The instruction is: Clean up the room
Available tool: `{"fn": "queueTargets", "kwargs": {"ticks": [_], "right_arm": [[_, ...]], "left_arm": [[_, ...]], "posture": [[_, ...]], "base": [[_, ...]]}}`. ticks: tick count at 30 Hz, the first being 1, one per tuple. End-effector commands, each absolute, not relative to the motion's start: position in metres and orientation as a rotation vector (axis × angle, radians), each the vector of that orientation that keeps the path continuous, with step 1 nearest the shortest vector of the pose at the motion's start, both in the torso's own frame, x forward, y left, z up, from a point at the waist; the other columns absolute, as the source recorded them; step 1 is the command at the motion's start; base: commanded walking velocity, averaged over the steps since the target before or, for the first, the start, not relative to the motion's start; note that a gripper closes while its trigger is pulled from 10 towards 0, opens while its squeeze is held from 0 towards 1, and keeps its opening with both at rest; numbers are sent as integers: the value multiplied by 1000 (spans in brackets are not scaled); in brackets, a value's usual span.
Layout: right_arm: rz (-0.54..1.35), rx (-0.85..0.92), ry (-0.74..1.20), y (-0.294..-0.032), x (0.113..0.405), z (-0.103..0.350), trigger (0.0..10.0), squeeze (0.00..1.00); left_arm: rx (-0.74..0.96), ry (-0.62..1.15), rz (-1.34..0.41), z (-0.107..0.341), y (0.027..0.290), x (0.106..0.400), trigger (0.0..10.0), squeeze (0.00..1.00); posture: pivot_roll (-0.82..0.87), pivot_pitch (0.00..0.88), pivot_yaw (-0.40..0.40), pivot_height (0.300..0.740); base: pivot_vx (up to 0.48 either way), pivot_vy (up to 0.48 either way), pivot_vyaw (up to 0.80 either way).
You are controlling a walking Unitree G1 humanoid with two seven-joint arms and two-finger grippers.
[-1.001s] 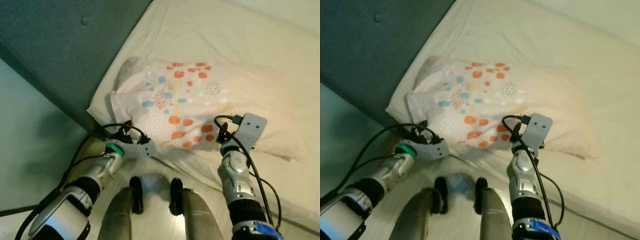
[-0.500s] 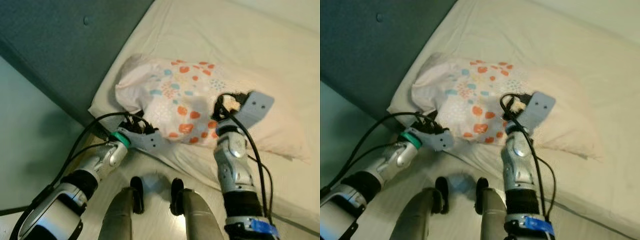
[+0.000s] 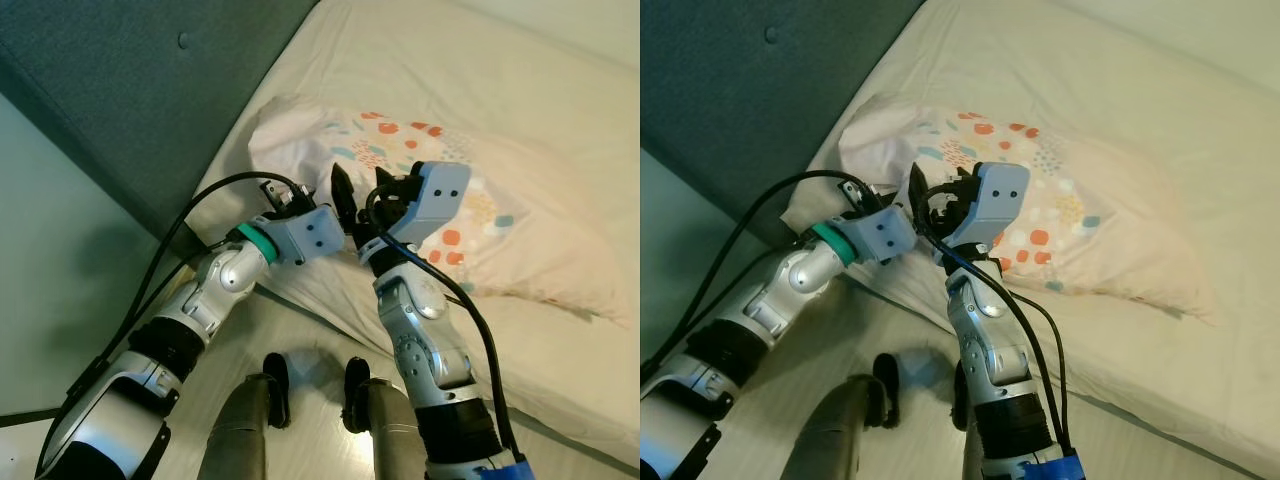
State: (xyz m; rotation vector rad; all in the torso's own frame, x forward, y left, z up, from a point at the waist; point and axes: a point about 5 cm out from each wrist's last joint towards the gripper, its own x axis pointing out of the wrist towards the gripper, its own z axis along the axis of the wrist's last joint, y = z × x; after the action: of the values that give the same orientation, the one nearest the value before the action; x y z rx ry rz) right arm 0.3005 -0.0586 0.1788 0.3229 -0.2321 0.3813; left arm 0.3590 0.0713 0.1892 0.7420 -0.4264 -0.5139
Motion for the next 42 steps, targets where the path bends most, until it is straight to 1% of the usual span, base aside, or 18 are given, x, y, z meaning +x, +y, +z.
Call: {"fn": "queueTargets", "kwargs": {"ticks": [1,4,10,14,15,17,19,26,27,29,30,33,35,37,38,39,40,42], "right_arm": [[526,404,-98,-26,272,147,10000,0],[619,445,-99,-23,264,150,10000,0],[619,445,-99,-23,264,150,10000,0],[541,422,-156,-30,268,157,10000,0],[153,340,-217,-80,288,156,10000,0],[153,340,-217,-80,288,156,10000,0],[-7,285,-156,-103,288,134,10000,0],[-26,269,-104,-104,283,119,10000,0],[-125,342,1,-108,276,97,10000,0],[-125,342,1,-108,276,97,10000,0],[-219,420,99,-114,269,78,10000,0],[-219,420,99,-114,269,78,10000,0],[-368,701,211,-125,265,54,10000,0],[-368,701,211,-125,265,54,10000,0],[-409,849,197,-132,272,54,10000,0],[-409,849,197,-132,272,54,10000,0],[-441,1025,135,-141,284,60,10000,0],[-445,1052,121,-143,286,62,10000,0]], "left_arm": [[660,-431,-485,213,68,368,10000,0],[603,-403,-465,227,68,377,10000,0],[603,-403,-465,227,68,377,10000,0],[618,-383,-470,227,67,380,10000,0],[693,-327,-499,209,69,377,10000,0],[693,-327,-499,209,69,377,10000,0],[705,-307,-488,205,71,377,10000,0],[694,-308,-468,210,72,379,10000,0],[676,-323,-429,222,74,385,10000,0],[676,-323,-429,222,74,385,10000,0],[645,-344,-393,237,76,390,10000,0],[645,-344,-393,237,76,390,10000,0],[591,-436,-356,278,78,395,10000,0],[591,-436,-356,278,78,395,10000,0],[587,-471,-350,291,81,394,10000,0],[587,-471,-350,291,81,394,10000,0],[591,-497,-337,302,89,393,10000,0],[592,-498,-334,303,90,393,10000,0]], "posture": [[-13,307,68,740],[-17,307,66,740],[-17,307,66,740],[-17,307,66,740],[-24,316,68,740],[-24,316,68,740],[-22,316,65,740],[-22,316,65,740],[-16,315,66,740],[-16,315,66,740],[-18,315,68,740],[-18,315,68,740],[-14,315,75,740],[-14,315,75,740],[-12,317,76,740],[-12,317,76,740],[-12,317,76,740],[-12,317,76,740]], "base": [[0,0,0],[0,0,0],[0,0,0],[0,0,0],[0,0,0],[0,0,0],[0,0,0],[0,0,0],[0,0,0],[0,0,0],[0,0,0],[0,0,0],[0,0,0],[0,0,0],[0,0,0],[0,0,0],[0,0,0],[0,0,0]]}}
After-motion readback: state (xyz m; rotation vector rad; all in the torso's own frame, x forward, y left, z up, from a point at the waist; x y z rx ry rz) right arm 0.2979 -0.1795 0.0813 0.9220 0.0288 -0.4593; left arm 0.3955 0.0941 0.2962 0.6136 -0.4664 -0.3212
